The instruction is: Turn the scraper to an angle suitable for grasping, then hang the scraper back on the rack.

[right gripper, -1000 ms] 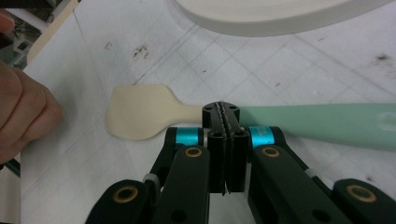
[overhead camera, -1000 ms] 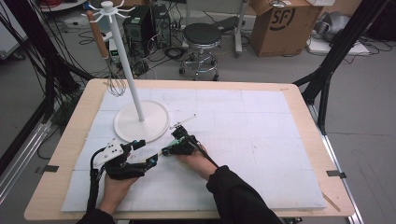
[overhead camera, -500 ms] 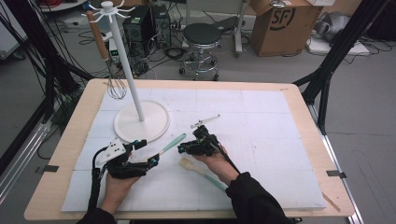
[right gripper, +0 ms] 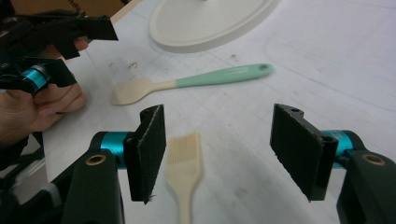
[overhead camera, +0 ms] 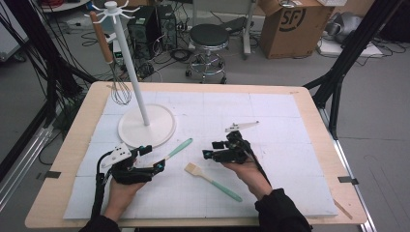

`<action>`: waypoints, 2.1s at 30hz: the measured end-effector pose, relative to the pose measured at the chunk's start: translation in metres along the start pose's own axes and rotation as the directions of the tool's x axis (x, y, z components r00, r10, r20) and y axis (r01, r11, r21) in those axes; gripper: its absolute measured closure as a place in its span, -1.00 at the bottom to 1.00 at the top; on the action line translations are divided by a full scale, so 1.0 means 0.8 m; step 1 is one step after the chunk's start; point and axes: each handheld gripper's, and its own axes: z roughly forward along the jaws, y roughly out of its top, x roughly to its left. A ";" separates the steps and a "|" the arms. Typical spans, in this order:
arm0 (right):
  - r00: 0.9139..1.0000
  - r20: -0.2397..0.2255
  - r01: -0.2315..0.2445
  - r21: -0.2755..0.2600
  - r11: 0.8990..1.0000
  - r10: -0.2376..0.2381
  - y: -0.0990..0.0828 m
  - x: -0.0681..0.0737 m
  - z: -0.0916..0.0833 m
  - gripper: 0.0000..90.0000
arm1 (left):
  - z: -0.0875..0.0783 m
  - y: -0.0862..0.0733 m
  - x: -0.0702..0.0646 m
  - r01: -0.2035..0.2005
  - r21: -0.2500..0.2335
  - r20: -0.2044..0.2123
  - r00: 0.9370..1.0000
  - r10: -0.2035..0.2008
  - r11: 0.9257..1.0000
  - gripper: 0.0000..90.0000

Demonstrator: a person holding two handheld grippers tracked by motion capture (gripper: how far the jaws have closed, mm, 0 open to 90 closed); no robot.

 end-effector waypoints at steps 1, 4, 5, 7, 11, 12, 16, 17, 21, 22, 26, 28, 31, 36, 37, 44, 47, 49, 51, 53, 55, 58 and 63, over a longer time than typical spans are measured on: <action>1.000 0.005 -0.010 -0.011 1.000 0.010 -0.003 -0.003 -0.007 -0.21 | 0.000 0.000 0.000 -0.001 -0.002 0.001 1.000 0.001 1.000 -0.55; 0.999 0.016 -0.029 -0.048 0.998 0.029 -0.010 -0.010 -0.026 -0.21 | 0.001 0.000 0.000 -0.001 -0.002 0.001 1.000 0.001 1.000 -0.55; 0.999 0.019 -0.037 -0.058 0.998 0.038 -0.012 -0.012 -0.032 -0.21 | 0.002 0.001 0.000 -0.002 -0.002 0.002 1.000 0.002 1.000 -0.54; 0.999 0.027 -0.038 -0.082 0.996 0.040 -0.015 -0.014 -0.041 -0.21 | 0.003 0.001 -0.001 -0.002 -0.001 0.004 1.000 0.002 1.000 -0.54; 0.999 0.036 -0.036 -0.106 0.994 0.040 -0.018 -0.011 -0.055 -0.21 | 0.007 0.001 -0.001 -0.002 0.011 0.010 1.000 0.002 1.000 -0.52; 0.999 0.041 -0.029 -0.116 0.993 0.034 -0.020 -0.010 -0.059 -0.21 | 0.008 0.001 -0.001 -0.002 0.019 0.007 1.000 0.002 1.000 -0.51; 0.997 0.070 -0.015 -0.158 0.987 0.027 -0.030 -0.010 -0.082 -0.25 | 0.013 -0.001 0.003 0.019 0.048 -0.005 1.000 -0.018 0.999 -0.49; 0.996 0.080 -0.011 -0.166 0.986 0.024 -0.033 -0.012 -0.088 -0.25 | 0.013 0.000 0.005 0.023 0.056 -0.012 1.000 -0.023 0.998 -0.51; 0.993 0.106 -0.021 -0.205 0.978 0.043 -0.045 -0.023 -0.110 -0.26 | 0.019 0.009 0.006 0.029 0.121 -0.042 0.999 -0.024 0.992 -0.60; 0.992 0.112 -0.028 -0.217 0.976 0.053 -0.048 -0.025 -0.115 -0.26 | 0.021 0.012 0.006 0.030 0.136 -0.039 0.999 -0.024 0.990 -0.61; 0.989 0.118 -0.052 -0.261 0.964 0.085 -0.061 -0.036 -0.130 -0.26 | 0.032 0.024 0.010 0.033 0.191 -0.025 0.999 -0.028 0.981 -0.62; 0.988 0.124 -0.056 -0.273 0.960 0.093 -0.066 -0.040 -0.136 -0.26 | 0.035 0.024 0.014 0.038 0.214 -0.008 0.999 -0.037 0.976 -0.55; 0.985 0.133 -0.064 -0.289 0.955 0.106 -0.072 -0.044 -0.143 -0.26 | 0.043 0.018 0.022 0.074 0.294 0.025 0.996 -0.085 0.953 -0.36; 0.985 0.122 -0.074 -0.322 0.944 0.119 -0.077 -0.047 -0.148 -0.23 | 0.051 0.012 0.029 0.074 0.329 -0.001 0.997 -0.078 0.941 -0.24; 0.985 0.121 -0.078 -0.318 0.945 0.122 -0.078 -0.047 -0.148 -0.23 | 0.051 0.012 0.031 0.084 0.332 -0.001 0.996 -0.088 0.940 -0.18; 0.986 0.089 -0.103 -0.334 0.937 0.140 -0.073 -0.048 -0.147 -0.17 | 0.060 0.007 0.036 0.068 0.436 -0.031 0.998 -0.061 0.897 0.07; 0.986 0.089 -0.102 -0.342 0.934 0.141 -0.071 -0.049 -0.147 -0.15 | 0.065 0.014 0.037 0.062 0.475 -0.033 0.998 -0.053 0.878 0.07; 0.985 0.095 -0.100 -0.347 0.932 0.141 -0.071 -0.050 -0.147 -0.15 | 0.067 0.016 0.039 0.076 0.480 -0.034 0.997 -0.068 0.874 0.07; 0.985 0.097 -0.104 -0.346 0.933 0.146 -0.070 -0.050 -0.147 -0.13 | 0.068 0.014 0.042 0.091 0.486 -0.024 0.996 -0.091 0.869 0.05; 0.984 0.096 -0.109 -0.344 0.933 0.151 -0.070 -0.050 -0.147 -0.09 | 0.068 0.014 0.045 0.099 0.485 -0.021 0.995 -0.102 0.869 0.06; 0.983 0.096 -0.115 -0.349 0.930 0.157 -0.069 -0.050 -0.146 -0.09 | 0.068 0.014 0.045 0.108 0.478 -0.027 0.994 -0.109 0.871 0.10; 0.982 0.097 -0.118 -0.351 0.929 0.162 -0.069 -0.050 -0.145 -0.09 | 0.069 0.014 0.045 0.101 0.479 -0.027 0.995 -0.100 0.872 0.12; 0.982 0.101 -0.114 -0.343 0.932 0.158 -0.070 -0.049 -0.145 -0.10 | 0.071 0.013 0.032 0.012 0.498 -0.035 0.999 0.006 0.867 0.09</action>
